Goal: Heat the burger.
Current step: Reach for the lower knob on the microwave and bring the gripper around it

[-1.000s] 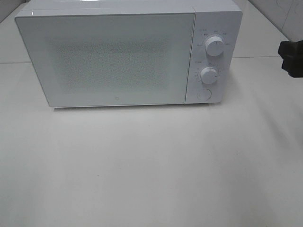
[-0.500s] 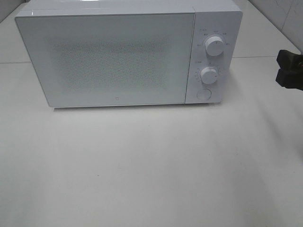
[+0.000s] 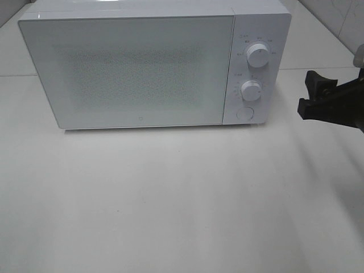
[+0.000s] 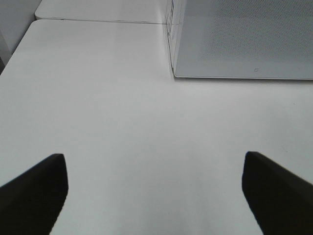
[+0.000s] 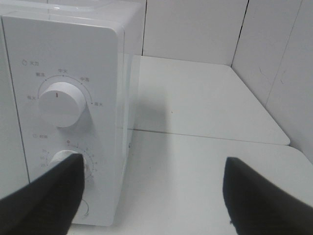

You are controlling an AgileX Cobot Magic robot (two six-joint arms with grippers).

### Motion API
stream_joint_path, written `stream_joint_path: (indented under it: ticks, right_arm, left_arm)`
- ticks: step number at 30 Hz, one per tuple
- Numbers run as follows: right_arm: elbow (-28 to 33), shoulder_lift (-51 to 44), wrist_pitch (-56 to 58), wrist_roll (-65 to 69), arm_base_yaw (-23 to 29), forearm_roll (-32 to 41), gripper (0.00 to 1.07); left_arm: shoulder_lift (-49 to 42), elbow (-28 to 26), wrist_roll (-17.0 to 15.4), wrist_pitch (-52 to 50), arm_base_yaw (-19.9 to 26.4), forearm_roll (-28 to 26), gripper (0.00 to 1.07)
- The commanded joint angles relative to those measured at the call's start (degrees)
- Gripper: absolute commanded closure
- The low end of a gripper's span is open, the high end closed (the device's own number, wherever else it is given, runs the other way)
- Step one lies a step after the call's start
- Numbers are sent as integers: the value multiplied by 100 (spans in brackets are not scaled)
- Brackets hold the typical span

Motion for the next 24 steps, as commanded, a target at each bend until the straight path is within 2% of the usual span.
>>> stream_joint_path:
  ticks: [1,3,4,5,9,24]
  right_arm:
    - [-11,143,-544,-212,539,636,33]
    - [-17,189,-602,-212,647,802,33]
    - [-23,327,-751,-212,917,1163,33]
    - [-23,327,-751,-212,917,1163,33]
    - [-34,670,-1083,-212,1495,1885,33]
    - [-676,1312,-1094,-458,2183,2080,33]
  left_arm:
    - [-29,0,0,0,11,6,18]
    - [-29,0,0,0,11,6,18]
    - [-29,0,0,0,11,6,18]
    - [-29,0,0,0,11,6,18]
    - [-29,0,0,0,11,6,18]
    - [-29,0,0,0,11,6,18]
